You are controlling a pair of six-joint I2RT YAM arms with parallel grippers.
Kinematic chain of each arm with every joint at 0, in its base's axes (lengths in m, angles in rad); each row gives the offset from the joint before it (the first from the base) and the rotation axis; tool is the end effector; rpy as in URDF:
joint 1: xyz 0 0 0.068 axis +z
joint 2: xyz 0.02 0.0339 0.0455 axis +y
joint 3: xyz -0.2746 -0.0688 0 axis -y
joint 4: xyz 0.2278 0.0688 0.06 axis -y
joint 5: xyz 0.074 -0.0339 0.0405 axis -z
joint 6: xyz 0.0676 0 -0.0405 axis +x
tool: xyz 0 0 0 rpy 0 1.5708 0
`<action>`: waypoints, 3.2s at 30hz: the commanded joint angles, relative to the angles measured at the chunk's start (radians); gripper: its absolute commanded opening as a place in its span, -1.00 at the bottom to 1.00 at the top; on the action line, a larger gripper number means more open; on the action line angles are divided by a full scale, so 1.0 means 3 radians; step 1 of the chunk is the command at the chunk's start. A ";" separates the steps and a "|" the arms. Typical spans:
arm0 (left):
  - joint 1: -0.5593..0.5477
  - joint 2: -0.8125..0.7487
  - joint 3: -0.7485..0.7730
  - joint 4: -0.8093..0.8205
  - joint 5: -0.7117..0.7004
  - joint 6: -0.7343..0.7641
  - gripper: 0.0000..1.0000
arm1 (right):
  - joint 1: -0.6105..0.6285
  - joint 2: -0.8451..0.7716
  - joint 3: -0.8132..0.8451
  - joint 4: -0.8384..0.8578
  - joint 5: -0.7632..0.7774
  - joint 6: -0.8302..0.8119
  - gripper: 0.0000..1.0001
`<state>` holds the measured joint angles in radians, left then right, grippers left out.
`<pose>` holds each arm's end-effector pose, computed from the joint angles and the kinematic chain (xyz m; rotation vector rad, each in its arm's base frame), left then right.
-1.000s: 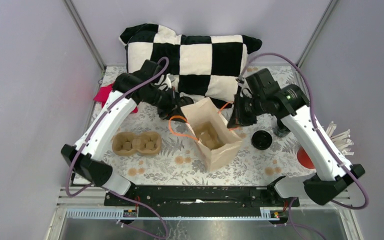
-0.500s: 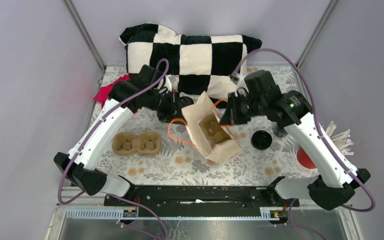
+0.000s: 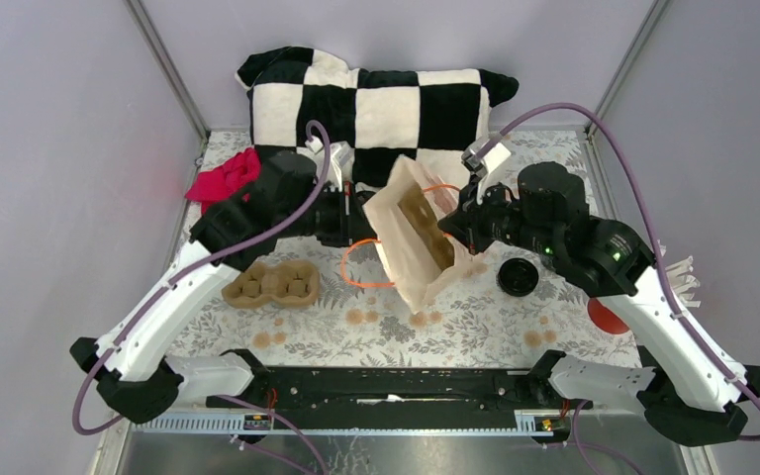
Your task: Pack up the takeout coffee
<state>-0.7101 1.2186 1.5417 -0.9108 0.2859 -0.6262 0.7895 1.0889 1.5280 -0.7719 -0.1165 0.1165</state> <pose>0.1679 -0.1695 0.4235 0.2770 2.3196 -1.0357 0.1401 0.1524 0.4619 -0.7264 1.8291 0.7162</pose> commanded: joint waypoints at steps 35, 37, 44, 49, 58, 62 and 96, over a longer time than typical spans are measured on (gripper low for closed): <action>-0.0149 -0.0019 0.0377 -0.1574 -0.1618 -0.0423 0.05 | 0.0004 0.0904 0.1496 -0.0887 0.0212 0.0693 0.98; -0.0125 0.0081 0.0678 -0.1650 -0.1708 -0.0412 0.34 | 0.0004 0.0906 0.1672 -0.1004 0.0338 0.0673 0.99; 0.0299 0.0891 0.1951 -0.1624 -0.1858 -0.0152 0.83 | -0.0404 0.0751 0.1774 -0.1123 0.1129 0.0720 0.99; 0.0460 0.1224 0.1682 -0.1092 -0.0973 0.0428 0.83 | -0.0993 0.0682 0.1306 -0.1051 0.0537 0.0492 0.99; 0.0421 0.1222 0.1007 -0.0597 -0.0715 0.0796 0.55 | -0.1291 0.0593 0.0341 -0.0630 -0.0069 0.0484 0.99; 0.0372 0.1307 0.0979 -0.0661 -0.0934 0.0906 0.30 | -0.1302 0.0716 0.0247 -0.0588 -0.0095 0.0451 0.99; 0.0722 -0.0067 0.0061 -0.1824 -0.2339 -0.0600 -1.00 | -0.0519 0.2954 0.1228 0.0240 0.0063 -0.0238 0.94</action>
<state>-0.5411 1.2556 1.5818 -1.4048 -0.3008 -0.7792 0.5880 1.9289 1.7622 -0.6971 -0.1646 0.1116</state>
